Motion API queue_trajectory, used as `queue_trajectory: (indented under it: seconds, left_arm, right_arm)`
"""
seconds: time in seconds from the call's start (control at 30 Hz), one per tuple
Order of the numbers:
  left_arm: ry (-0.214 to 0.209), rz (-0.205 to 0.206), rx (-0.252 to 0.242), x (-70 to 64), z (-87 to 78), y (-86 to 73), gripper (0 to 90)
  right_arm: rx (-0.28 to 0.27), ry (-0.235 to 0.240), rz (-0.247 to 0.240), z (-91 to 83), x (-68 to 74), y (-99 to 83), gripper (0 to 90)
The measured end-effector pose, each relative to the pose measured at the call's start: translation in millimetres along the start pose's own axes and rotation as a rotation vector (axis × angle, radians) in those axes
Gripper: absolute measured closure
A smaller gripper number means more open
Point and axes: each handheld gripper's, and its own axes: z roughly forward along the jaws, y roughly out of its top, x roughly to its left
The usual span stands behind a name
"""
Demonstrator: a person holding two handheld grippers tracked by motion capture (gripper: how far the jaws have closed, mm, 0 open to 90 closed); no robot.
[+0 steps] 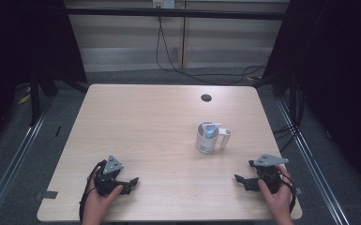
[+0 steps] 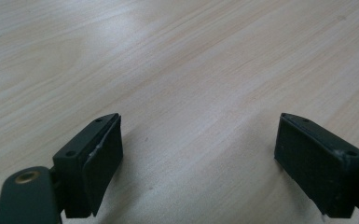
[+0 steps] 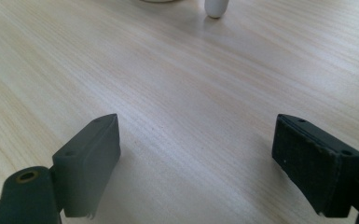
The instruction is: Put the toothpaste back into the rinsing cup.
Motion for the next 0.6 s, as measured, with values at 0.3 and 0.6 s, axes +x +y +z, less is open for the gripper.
queue_trajectory:
  seconds: [0.3, 0.6]
  left_arm:
    - [-0.001, 0.000, 0.000, 0.0, 0.0, 0.0, 15.1]
    - [0.001, -0.003, -0.001, -0.5, 0.0, -0.2, 15.2]
  right_arm:
    - [0.020, 0.009, -0.008, 0.7, 0.3, -0.1, 14.4]
    - [0.023, 0.016, 0.002, 1.3, -0.7, 0.0, 13.7]
